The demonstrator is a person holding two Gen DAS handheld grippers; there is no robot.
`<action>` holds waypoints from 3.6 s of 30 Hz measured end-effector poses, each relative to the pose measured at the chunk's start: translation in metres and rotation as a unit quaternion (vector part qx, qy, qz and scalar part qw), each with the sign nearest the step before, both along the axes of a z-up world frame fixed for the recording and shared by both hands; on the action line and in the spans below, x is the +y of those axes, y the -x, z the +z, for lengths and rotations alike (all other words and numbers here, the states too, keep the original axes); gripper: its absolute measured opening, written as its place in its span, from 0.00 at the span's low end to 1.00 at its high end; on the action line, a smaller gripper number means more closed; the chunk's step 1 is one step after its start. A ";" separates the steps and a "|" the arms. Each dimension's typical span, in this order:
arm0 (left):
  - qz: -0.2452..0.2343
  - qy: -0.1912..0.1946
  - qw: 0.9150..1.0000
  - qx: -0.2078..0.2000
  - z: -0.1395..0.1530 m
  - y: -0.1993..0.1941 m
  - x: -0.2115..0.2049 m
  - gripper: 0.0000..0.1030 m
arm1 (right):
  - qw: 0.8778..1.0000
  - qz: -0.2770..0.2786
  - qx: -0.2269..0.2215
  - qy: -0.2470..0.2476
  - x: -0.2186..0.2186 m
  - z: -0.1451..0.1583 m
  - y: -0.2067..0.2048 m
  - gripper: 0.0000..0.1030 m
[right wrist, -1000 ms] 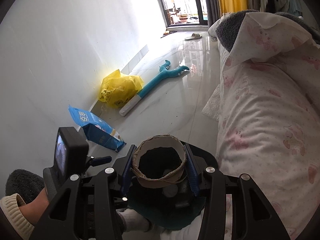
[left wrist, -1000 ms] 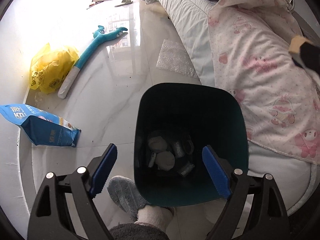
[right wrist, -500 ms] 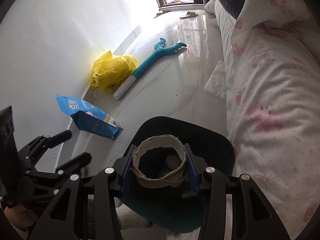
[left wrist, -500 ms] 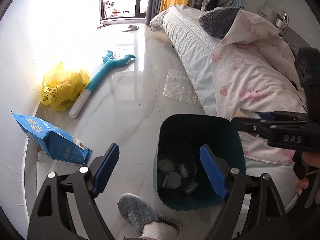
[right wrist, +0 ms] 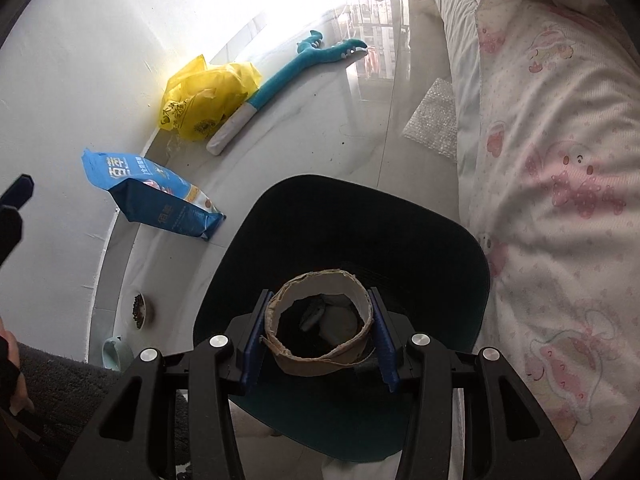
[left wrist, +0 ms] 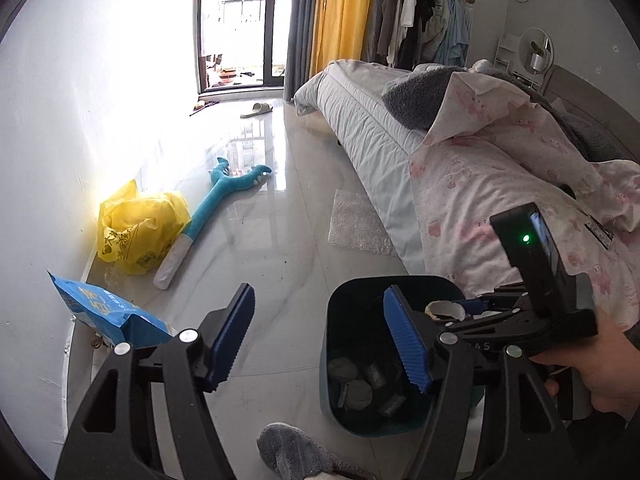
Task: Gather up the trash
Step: 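Open the left gripper to drop the tissue pack while the right releases the tape roll, then move both grippers back over the bed toward the black-and-white wrapper, then close the right gripper on the black-and-white 'Face' wrapper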
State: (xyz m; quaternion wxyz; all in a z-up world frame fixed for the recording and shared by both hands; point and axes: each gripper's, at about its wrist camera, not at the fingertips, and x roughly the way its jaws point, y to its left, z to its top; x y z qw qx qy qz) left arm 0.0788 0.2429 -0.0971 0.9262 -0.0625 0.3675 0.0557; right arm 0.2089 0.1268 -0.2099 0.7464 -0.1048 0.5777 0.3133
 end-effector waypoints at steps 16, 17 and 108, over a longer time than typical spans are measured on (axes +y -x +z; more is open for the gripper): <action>-0.029 -0.010 0.997 -0.077 0.058 0.002 -0.030 0.68 | 1.000 0.011 0.002 -0.020 -0.017 0.019 0.008 0.68; -0.031 -0.006 0.996 -0.080 0.061 0.001 -0.033 0.68 | 1.000 0.014 -0.001 -0.025 -0.018 0.023 0.009 0.68; -0.297 0.006 0.955 -0.020 0.013 -0.251 -0.383 0.86 | 0.965 -0.161 -0.182 -0.094 -0.415 0.107 -0.065 0.52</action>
